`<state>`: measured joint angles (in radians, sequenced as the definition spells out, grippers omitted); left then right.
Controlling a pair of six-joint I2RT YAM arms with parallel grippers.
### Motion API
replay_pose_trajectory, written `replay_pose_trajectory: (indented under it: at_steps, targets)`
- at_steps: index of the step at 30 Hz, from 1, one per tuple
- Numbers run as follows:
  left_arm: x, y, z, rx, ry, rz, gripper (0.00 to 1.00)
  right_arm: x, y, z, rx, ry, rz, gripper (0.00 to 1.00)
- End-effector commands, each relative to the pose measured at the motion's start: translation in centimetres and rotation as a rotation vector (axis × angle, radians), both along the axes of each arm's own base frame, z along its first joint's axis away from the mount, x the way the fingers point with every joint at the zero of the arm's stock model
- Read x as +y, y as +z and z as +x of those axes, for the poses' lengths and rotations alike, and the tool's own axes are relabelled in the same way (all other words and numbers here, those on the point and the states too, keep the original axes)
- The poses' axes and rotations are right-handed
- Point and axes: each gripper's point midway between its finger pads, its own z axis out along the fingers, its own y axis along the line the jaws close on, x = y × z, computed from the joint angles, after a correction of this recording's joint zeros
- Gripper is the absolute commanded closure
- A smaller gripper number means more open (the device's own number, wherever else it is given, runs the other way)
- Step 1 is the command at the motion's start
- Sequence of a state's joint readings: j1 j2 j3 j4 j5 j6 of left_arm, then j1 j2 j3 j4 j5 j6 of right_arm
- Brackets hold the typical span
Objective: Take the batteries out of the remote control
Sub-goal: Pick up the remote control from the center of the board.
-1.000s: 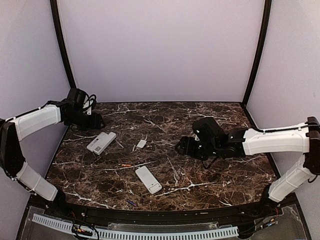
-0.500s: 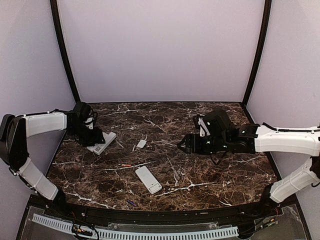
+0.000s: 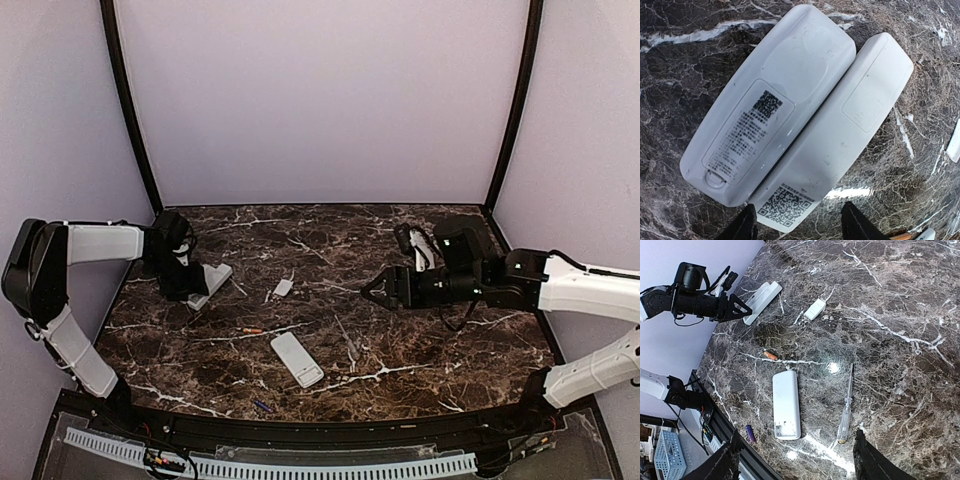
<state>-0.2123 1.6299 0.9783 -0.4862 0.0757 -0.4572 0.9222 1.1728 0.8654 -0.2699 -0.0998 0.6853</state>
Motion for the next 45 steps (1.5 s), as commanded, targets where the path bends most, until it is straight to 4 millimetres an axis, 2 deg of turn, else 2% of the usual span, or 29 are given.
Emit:
replay_pose_trajectory:
  at_steps: [1,8,15,20,27,33,38,45]
  targets:
    - [0.2,-0.5,-0.6,0.047,-0.018,0.033,0.43,-0.2,-0.1,-0.2,0.006,-0.011,0.046,0.25]
    - [0.3,-0.5,0.1,0.040,-0.039,0.054,0.43,-1.1,0.3,-0.6,-0.008,-0.024,0.045,0.24]
    - [-0.2,-1.2,0.5,0.042,-0.068,0.059,0.43,-0.9,0.3,-0.6,-0.008,-0.005,0.032,0.24]
    - [-1.1,-1.3,0.0,0.045,-0.107,0.108,0.43,-0.6,0.0,-1.1,0.004,0.015,0.058,0.25]
    - [-1.4,-1.8,-0.7,0.059,-0.093,0.195,0.46,-0.2,-0.3,-2.2,-0.008,0.112,0.045,0.25]
    - [-2.2,-2.5,-0.9,0.079,-0.080,0.206,0.50,0.3,0.2,-1.8,-0.033,0.147,-0.009,0.25]
    - [-2.3,-2.9,-1.4,0.097,-0.080,0.210,0.60,0.7,0.5,-1.5,0.005,0.120,0.000,0.26]
    - [-2.2,-3.4,-1.9,0.096,-0.136,0.216,0.74,-0.7,0.5,-0.3,-0.007,-0.003,-0.009,0.25]
